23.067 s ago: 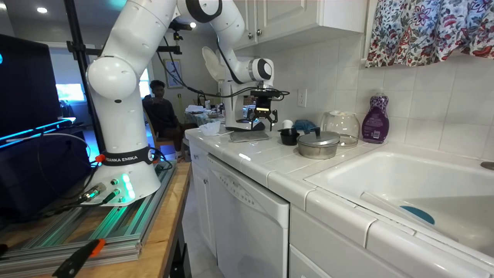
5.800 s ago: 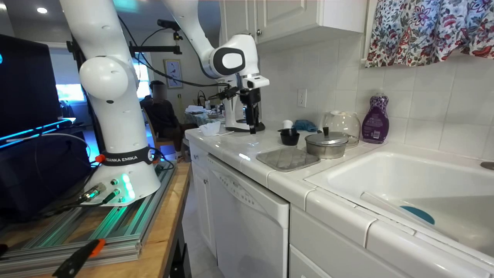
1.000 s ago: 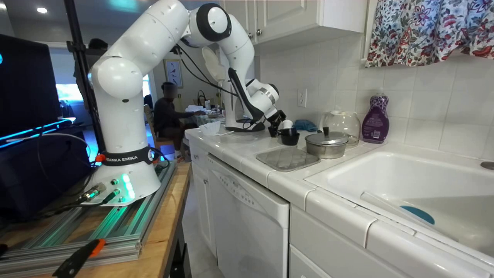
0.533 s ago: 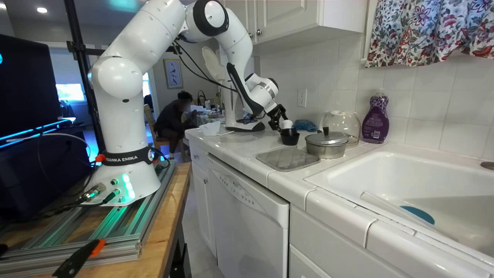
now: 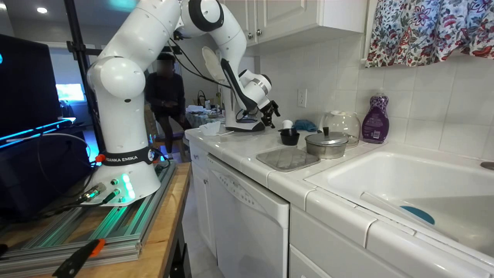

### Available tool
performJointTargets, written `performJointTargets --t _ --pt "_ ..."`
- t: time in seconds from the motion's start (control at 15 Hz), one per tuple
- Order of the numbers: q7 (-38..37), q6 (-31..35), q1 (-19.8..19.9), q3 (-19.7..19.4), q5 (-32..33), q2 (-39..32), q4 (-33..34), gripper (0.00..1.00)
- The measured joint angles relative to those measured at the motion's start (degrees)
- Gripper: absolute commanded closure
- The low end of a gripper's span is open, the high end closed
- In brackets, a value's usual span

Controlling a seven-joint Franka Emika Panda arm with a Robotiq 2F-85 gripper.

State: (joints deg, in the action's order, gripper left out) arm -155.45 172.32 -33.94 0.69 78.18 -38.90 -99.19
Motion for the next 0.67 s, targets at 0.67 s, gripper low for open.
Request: performJointTargets --t 0.67 --pt "-0.04 -1.22 -2.48 -1.52 -1.80 5.00 -4.60 0.00"
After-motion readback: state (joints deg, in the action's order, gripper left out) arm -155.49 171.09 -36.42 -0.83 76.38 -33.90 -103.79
